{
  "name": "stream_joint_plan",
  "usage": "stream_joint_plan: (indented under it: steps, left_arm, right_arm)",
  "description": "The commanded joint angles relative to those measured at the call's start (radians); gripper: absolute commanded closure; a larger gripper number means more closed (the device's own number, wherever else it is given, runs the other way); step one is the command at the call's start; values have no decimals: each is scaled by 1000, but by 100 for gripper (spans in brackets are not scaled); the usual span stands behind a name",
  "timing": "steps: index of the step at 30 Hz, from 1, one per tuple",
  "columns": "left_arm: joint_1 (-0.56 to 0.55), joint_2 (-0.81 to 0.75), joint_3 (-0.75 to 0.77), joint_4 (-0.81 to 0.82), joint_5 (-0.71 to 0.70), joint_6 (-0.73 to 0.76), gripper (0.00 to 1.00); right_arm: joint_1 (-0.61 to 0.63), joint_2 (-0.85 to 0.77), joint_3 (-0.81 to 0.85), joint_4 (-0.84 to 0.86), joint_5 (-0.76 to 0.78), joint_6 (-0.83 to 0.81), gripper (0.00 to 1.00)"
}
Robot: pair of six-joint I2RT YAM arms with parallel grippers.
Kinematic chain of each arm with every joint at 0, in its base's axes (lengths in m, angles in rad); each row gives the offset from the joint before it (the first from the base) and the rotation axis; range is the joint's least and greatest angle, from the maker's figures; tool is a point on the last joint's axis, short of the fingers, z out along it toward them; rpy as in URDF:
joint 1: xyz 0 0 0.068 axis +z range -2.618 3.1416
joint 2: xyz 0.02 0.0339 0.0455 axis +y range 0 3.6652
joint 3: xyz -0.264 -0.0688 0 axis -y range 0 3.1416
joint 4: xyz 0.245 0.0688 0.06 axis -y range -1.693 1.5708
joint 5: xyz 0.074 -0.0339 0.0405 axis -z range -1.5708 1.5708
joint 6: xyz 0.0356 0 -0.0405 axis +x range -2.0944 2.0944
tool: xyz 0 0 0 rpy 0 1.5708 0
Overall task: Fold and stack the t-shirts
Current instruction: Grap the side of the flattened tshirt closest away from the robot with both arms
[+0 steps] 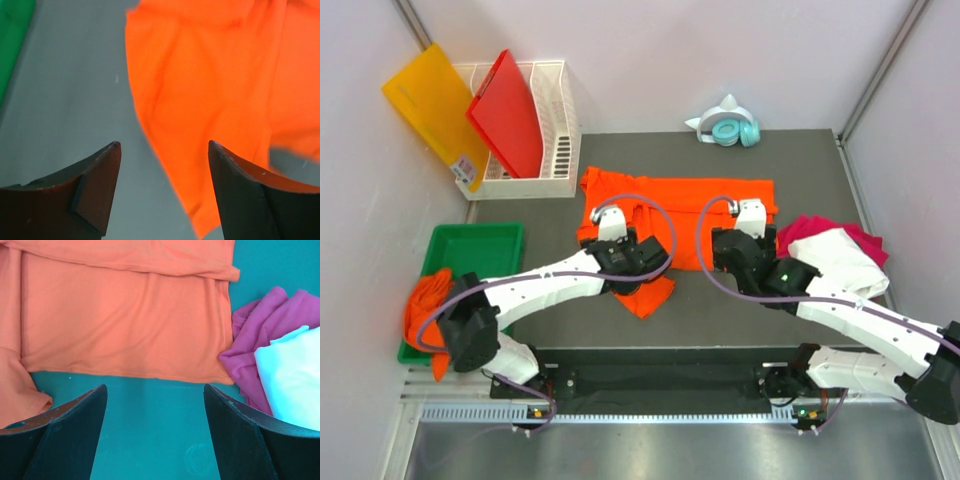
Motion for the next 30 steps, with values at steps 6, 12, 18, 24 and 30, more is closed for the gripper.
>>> stream_joint_plan:
  steps: [6,12,18,24,30]
  left_arm:
    - [-110,-197,-313,193,311,-155,1]
    - [-164,-16,-282,268,359,-112,24]
    - [-178,79,-246,333,379,-92,51]
    - [-178,50,-264,354,377,-109,52]
    - [-178,50,-284,353,394,-139,64]
  right_arm:
    - [-3,-49,-11,27,19,15,22]
    - [-9,-51,1,-4,16,38,21]
    - [-9,-64,-1,-37,17,61,21]
    - [-10,-80,-8,-57,19,70,21]
    - [-7,-68,-11,-59,16,78,21]
